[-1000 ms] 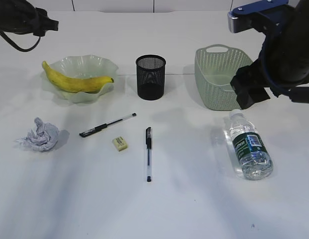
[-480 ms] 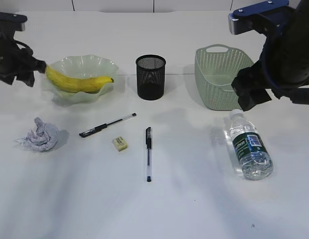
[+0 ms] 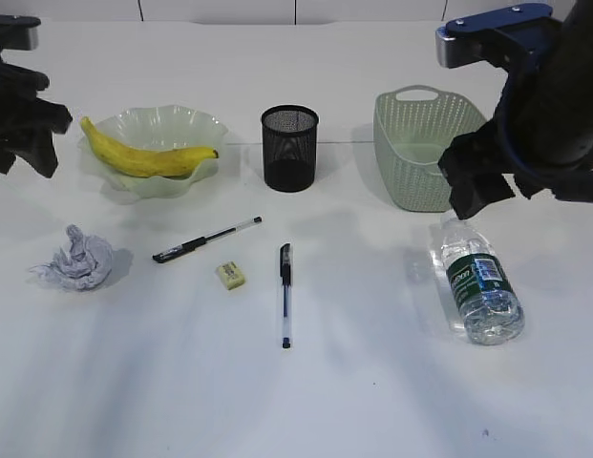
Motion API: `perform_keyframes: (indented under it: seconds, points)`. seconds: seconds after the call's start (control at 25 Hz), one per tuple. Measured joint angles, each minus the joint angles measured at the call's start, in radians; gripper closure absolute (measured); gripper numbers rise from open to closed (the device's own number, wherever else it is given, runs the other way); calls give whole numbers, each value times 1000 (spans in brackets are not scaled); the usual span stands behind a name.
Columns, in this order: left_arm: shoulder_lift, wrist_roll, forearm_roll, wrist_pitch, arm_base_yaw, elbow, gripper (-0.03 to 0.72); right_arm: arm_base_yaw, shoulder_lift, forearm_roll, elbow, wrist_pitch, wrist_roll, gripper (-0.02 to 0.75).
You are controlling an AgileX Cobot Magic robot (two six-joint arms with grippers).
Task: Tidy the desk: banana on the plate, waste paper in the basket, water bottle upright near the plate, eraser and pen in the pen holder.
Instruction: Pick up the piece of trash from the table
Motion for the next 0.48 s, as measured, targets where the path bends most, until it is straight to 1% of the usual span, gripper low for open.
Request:
perform_keyframes:
  seconds: [0.04, 0.24, 0.36, 0.48]
  points:
    - [-15, 0, 0, 10, 0, 0, 307, 0, 0, 12, 0, 2, 0, 206]
    - [-89, 2, -7, 95, 0, -2, 178, 0, 0, 44, 0, 31, 0, 206]
    - [-105, 4, -7, 142, 0, -2, 153, 0, 0, 49, 0, 38, 0, 205]
    - [-125, 32, -8, 158, 0, 40, 153, 0, 0, 58, 0, 38, 0, 205]
